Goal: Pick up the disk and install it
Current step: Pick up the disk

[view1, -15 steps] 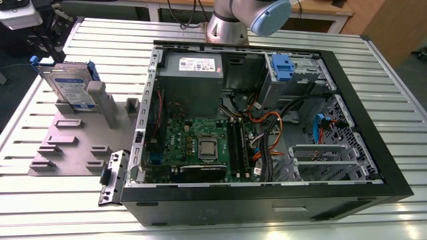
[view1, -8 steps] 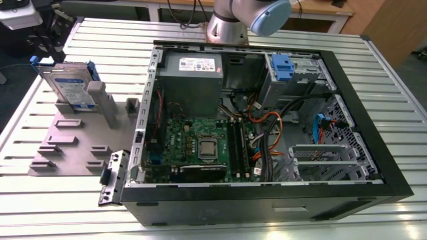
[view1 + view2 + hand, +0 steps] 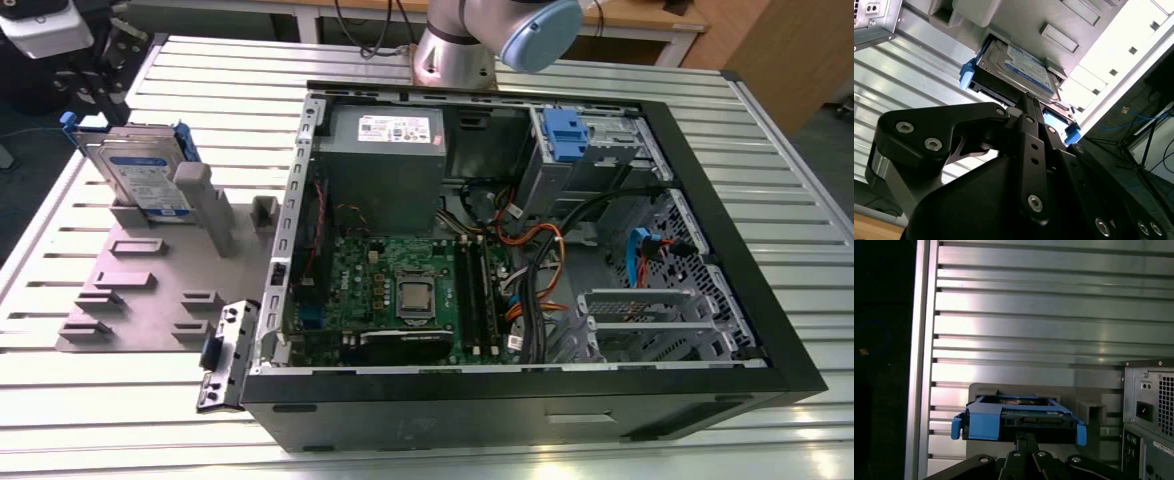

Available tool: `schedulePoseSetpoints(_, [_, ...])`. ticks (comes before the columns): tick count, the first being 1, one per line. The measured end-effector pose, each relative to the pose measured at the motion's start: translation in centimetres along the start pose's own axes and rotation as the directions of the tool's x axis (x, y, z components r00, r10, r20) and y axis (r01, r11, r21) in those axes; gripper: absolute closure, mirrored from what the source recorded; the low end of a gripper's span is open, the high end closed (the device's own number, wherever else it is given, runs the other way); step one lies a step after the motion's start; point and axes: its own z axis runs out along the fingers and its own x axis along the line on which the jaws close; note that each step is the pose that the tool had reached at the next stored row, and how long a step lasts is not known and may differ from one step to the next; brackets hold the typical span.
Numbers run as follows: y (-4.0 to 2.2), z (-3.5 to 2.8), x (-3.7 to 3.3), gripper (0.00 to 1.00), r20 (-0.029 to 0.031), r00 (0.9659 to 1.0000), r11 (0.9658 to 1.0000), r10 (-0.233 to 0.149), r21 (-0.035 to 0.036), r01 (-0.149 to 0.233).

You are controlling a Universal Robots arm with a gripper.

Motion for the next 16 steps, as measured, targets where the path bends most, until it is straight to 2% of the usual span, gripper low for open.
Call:
schedulePoseSetpoints(4, [0.0,0.01,0.0,0.89,-0.0017,0.9987,0.9987,-0.05,-0.0007,0.05])
schedulePoseSetpoints(7, [0.0,0.02,0.0,0.89,-0.0032,0.9954,0.9955,-0.095,-0.0015,0.095])
schedulePoseSetpoints(12, [0.0,0.02,0.0,0.89,-0.0053,0.987,0.987,-0.161,-0.0029,0.161])
schedulePoseSetpoints(16, [0.0,0.02,0.0,0.89,-0.0067,0.9779,0.9779,-0.209,-0.0043,0.209])
